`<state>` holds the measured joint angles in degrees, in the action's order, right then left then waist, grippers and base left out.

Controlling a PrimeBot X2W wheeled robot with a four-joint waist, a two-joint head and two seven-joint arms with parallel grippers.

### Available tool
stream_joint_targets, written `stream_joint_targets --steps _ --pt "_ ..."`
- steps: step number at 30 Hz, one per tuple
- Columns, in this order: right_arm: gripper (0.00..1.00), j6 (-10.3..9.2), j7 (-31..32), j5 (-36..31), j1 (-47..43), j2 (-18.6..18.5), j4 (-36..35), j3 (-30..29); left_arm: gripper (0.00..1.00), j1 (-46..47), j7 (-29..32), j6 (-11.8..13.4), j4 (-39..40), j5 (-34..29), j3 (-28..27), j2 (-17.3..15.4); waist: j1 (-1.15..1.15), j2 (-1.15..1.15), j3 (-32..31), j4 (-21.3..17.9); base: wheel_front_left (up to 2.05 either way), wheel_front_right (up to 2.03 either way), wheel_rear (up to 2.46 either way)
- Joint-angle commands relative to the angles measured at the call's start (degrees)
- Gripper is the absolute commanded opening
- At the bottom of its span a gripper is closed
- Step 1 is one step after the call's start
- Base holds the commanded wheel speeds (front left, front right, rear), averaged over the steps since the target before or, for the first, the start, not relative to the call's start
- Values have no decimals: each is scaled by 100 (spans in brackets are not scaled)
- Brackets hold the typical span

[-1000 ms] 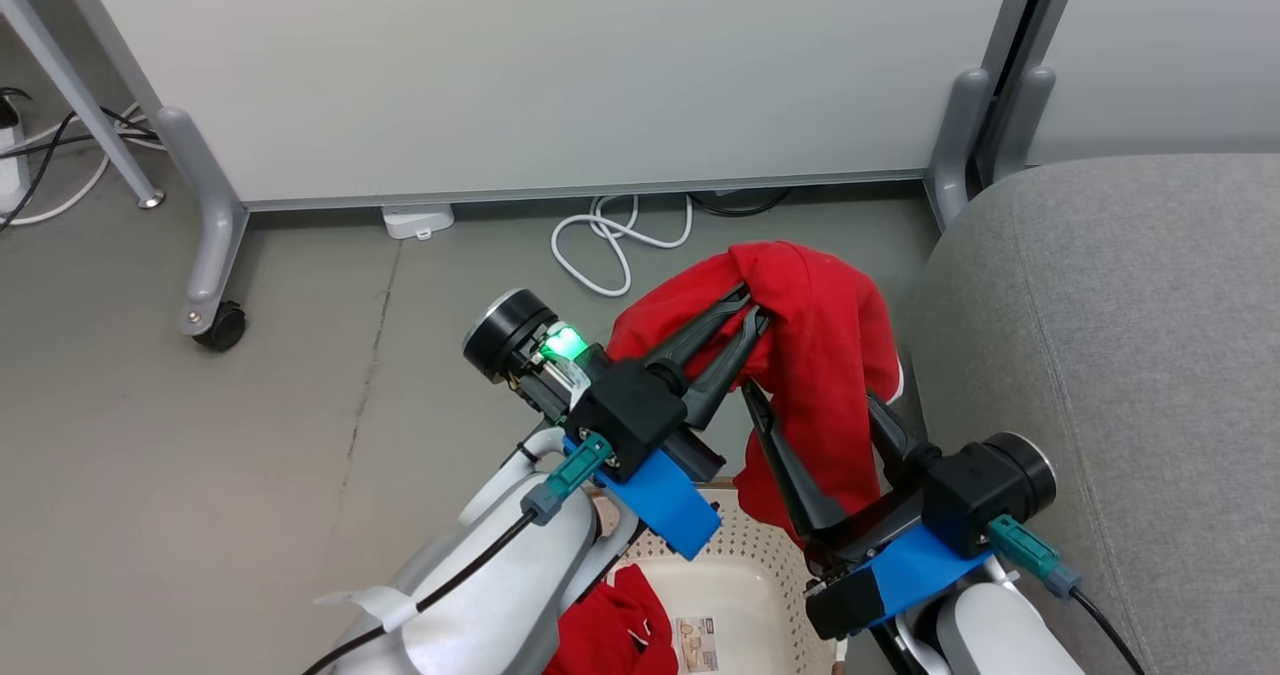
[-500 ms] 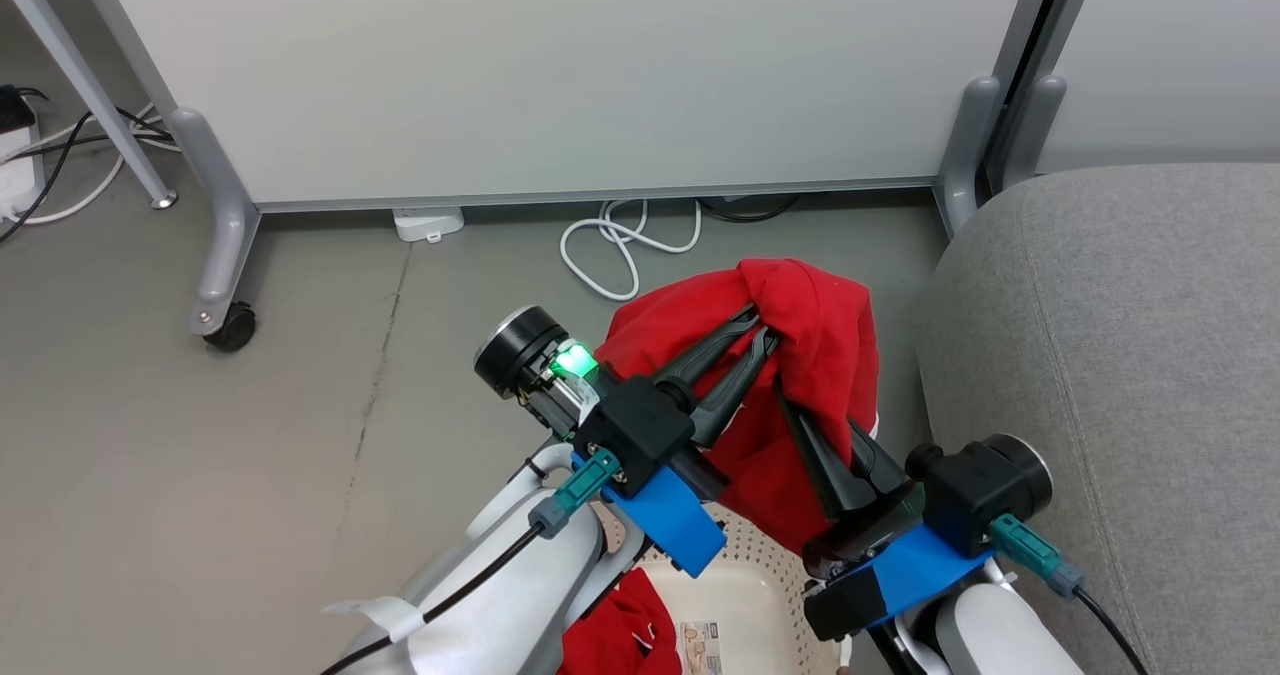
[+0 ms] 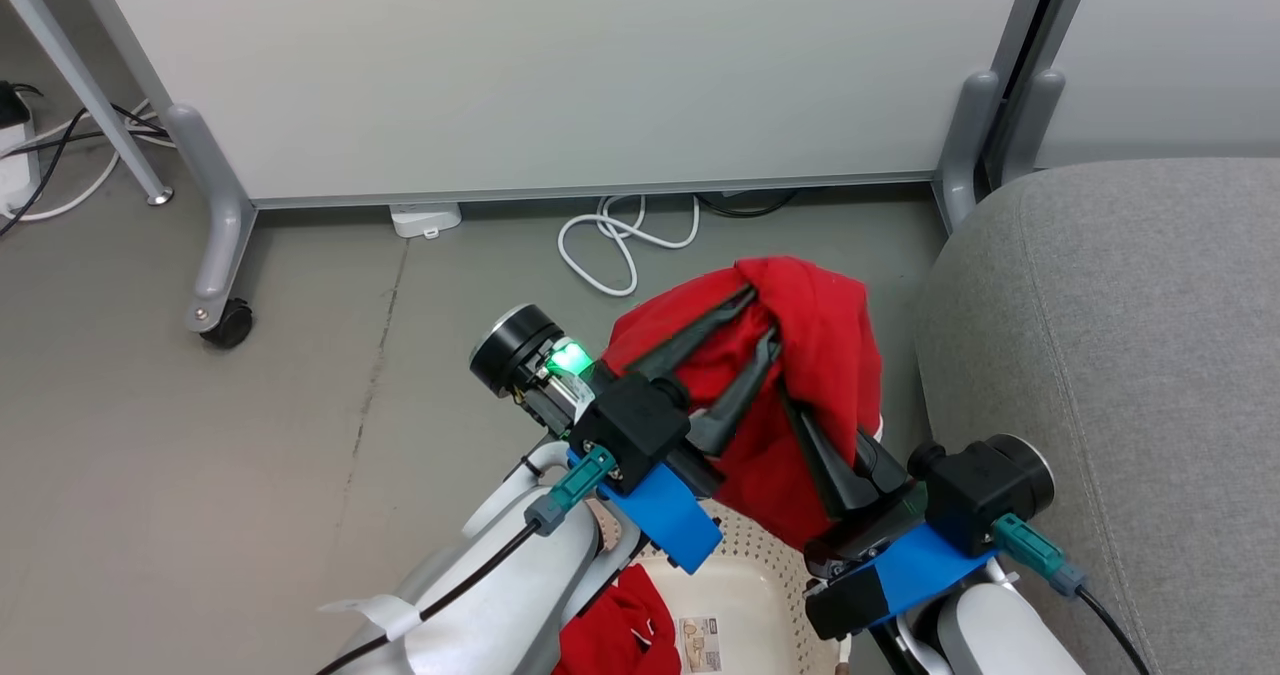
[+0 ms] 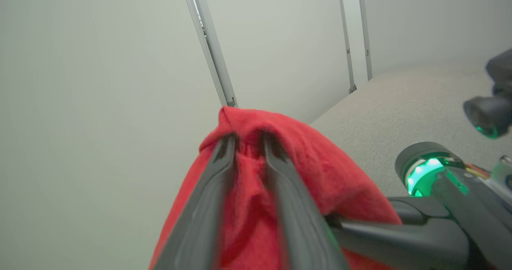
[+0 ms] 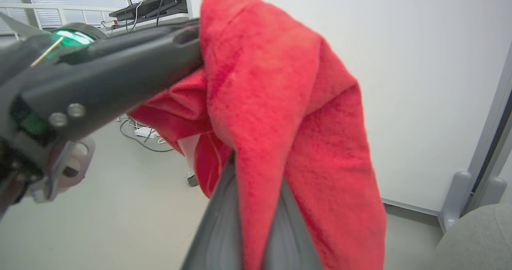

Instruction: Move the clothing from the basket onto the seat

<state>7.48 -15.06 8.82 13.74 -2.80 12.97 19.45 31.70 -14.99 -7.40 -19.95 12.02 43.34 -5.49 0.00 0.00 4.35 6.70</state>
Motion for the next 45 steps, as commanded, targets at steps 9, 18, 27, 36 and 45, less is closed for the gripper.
stream_joint_targets --steps 9,18,27,36,45 --pt "0 3 -19 31 2 -16 -57 -44 100 -78 -29 -12 -3 -108 -75 -5 0 0 45 -29 0 0 0" --pt "0 3 -19 -27 60 -16 -100 -127 100 -83 -28 -12 70 -136 -147 -16 0 0 187 -348 0 0 0" --pt "0 3 -19 -175 -51 -17 -210 -416 100 -46 -23 -12 56 -147 -115 -36 0 0 415 -1044 0 0 0" --pt "0 3 -19 -319 -300 -15 -519 -848 100 70 -23 -12 18 -166 -36 -83 0 0 667 -1679 0 0 0" --pt "0 2 -19 -234 -454 -14 -709 -1096 100 184 -23 -12 -48 -134 124 -120 0 0 833 -2285 0 0 0"
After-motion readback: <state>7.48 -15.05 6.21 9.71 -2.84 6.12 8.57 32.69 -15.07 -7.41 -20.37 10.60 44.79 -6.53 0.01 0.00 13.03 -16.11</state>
